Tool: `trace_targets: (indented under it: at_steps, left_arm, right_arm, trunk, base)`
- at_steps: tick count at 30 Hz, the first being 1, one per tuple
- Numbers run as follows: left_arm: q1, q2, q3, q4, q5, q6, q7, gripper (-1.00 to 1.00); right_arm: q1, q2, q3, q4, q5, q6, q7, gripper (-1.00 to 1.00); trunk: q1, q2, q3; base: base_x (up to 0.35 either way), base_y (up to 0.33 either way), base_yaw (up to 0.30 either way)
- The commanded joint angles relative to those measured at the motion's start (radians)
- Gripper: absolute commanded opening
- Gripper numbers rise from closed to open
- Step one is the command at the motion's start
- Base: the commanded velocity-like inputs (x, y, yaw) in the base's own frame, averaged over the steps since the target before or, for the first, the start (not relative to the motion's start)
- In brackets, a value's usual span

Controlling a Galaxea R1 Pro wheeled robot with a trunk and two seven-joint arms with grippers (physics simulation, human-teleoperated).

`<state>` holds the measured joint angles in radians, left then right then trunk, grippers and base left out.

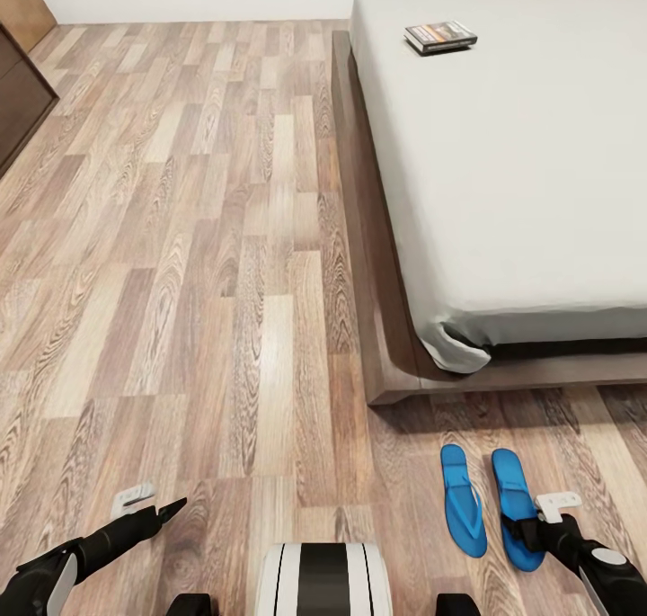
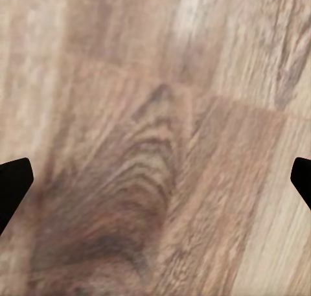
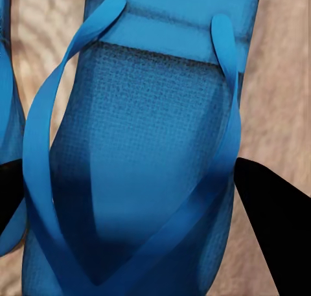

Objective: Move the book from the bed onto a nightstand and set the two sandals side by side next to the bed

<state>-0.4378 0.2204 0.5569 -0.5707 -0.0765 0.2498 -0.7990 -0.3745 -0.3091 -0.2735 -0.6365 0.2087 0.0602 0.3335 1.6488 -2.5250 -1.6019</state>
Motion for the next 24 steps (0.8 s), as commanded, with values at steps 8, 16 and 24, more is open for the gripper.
trace_targets:
  at_steps: [8,16,24]
  left_arm:
    - [-0.001,-0.002,0.007,-0.001,-0.008,0.008,-0.008,1.0]
    - [-0.001,-0.002,0.007,-0.001,-0.008,0.008,-0.008,1.0]
    - [-0.001,-0.002,0.006,-0.001,-0.009,0.008,-0.008,1.0]
  right_arm:
    - [0.0,0.001,-0.006,-0.003,-0.001,-0.035,0.009,-1.0]
    - [0.0,-0.001,-0.008,-0.005,-0.005,-0.047,0.01,-1.0]
    - [0.0,-0.001,-0.01,-0.005,-0.004,-0.078,0.009,-1.0]
  trunk:
    - [0.0,0.0,-0.001]
    - [0.0,0.0,-0.001]
    - [0.0,0.0,-0.001]
  base:
    - [0.0,0.0,0.0]
    - [0.0,0.0,0.0]
    - [0.072,0.0,0.0]
